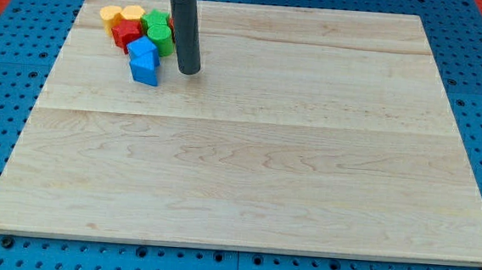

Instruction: Move the yellow hexagon to the left side of the red circle

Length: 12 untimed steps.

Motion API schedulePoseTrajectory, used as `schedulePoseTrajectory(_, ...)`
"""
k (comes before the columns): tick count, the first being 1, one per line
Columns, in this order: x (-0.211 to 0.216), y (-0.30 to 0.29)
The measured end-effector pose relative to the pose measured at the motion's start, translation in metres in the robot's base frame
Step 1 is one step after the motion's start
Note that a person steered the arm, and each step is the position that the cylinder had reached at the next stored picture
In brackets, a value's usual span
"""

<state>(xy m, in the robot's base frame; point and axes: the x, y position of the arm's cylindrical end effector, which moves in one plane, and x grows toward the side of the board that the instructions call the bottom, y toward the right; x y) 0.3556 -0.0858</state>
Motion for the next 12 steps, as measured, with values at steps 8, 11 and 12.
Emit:
schedulePoseTrajectory(8, 0.115, -0.032)
schedulePoseTrajectory(11, 0.003, -0.189)
schedulePoseTrajectory(12, -0.054, -0.189)
